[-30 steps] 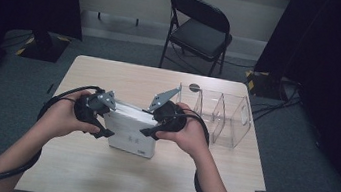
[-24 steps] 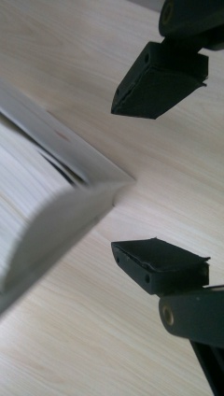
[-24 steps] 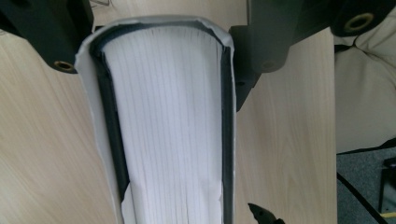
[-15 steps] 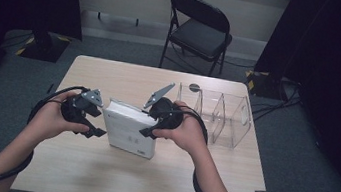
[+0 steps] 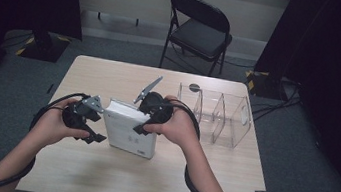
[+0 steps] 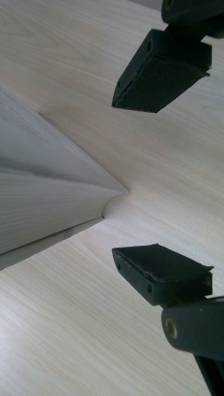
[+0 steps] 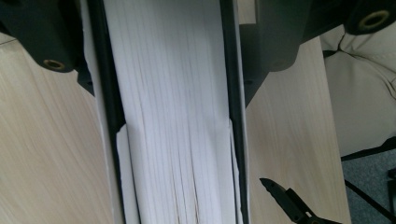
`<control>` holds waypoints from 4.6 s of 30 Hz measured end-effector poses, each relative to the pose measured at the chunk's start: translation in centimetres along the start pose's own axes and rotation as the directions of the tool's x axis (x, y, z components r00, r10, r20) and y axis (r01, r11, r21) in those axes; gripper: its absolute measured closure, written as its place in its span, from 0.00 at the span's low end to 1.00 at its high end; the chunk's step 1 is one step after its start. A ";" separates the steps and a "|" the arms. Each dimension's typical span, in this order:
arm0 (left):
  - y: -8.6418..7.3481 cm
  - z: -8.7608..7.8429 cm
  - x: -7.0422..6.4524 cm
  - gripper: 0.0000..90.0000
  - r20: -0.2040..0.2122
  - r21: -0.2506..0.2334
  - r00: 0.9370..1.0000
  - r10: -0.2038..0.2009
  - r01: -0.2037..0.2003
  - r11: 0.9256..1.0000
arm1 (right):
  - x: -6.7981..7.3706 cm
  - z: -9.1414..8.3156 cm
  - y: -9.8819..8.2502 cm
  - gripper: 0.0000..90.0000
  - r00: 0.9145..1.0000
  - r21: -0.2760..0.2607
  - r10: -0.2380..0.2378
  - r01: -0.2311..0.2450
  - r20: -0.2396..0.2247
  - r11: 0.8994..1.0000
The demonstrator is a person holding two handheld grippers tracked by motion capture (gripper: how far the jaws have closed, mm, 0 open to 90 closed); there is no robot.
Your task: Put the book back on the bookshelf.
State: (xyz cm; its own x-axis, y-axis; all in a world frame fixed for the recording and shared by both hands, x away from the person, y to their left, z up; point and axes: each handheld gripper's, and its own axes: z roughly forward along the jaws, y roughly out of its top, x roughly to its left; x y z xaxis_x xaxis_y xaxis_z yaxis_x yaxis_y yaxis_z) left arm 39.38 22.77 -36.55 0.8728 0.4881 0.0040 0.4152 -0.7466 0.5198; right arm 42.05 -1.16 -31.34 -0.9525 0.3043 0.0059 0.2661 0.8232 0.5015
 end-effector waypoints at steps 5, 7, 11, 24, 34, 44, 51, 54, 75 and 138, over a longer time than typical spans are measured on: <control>-0.2 0.3 -0.1 0.25 0.007 -0.001 1.000 0.002 -0.002 1.000 | -0.1 0.0 0.1 0.54 1.000 0.006 0.001 -0.001 0.000 1.000; -0.3 0.4 -0.2 0.25 0.008 -0.004 1.000 0.001 -0.001 1.000 | 0.1 -0.1 0.0 0.55 1.000 0.009 0.009 -0.009 0.008 1.000; -0.7 0.8 -0.2 0.25 0.011 -0.013 1.000 -0.002 0.002 1.000 | 0.3 -0.4 0.0 0.57 1.000 0.049 0.019 -0.019 0.014 0.999; -1.3 1.3 -0.2 0.24 -0.005 -0.032 1.000 -0.023 0.023 0.999 | 0.3 -1.0 -0.6 0.51 0.997 0.070 0.058 -0.061 0.043 0.996; -2.0 2.1 -0.3 0.23 0.008 -0.055 0.999 -0.047 0.048 0.997 | 0.1 0.1 0.6 0.50 0.997 0.110 0.067 -0.071 0.039 0.991; -2.8 2.9 -0.2 0.23 0.035 -0.082 0.997 -0.068 0.070 0.994 | -0.1 1.0 0.9 0.46 0.995 0.120 0.084 -0.091 0.057 0.989; -3.1 3.0 -0.5 0.23 0.034 -0.095 0.997 -0.064 0.067 0.993 | 0.0 1.1 1.1 0.54 0.997 0.151 0.068 -0.074 0.046 0.986; -3.4 2.9 -0.5 0.23 0.027 -0.101 0.998 -0.065 0.067 0.993 | 0.1 1.1 1.2 0.55 0.999 0.164 0.034 -0.041 0.041 0.986; -4.9 3.1 -0.5 0.24 0.031 -0.114 0.998 -0.049 0.052 0.992 | 0.2 -0.2 -0.5 0.57 0.993 0.239 0.093 -0.109 0.076 0.965; -5.2 4.9 0.4 0.20 0.042 -0.121 0.995 -0.093 0.097 0.988 | 0.0 -4.4 -5.7 0.58 0.942 0.236 0.313 -0.333 0.120 0.913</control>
State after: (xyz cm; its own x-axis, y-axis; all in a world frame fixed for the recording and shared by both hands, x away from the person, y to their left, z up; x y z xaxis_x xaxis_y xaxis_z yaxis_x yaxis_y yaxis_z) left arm 38.79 24.59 -43.48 0.8406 0.5357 -0.0800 0.4637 -0.6354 0.6175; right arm 39.91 -7.92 -30.42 -0.7964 0.6019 0.0589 0.5953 0.7630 0.2519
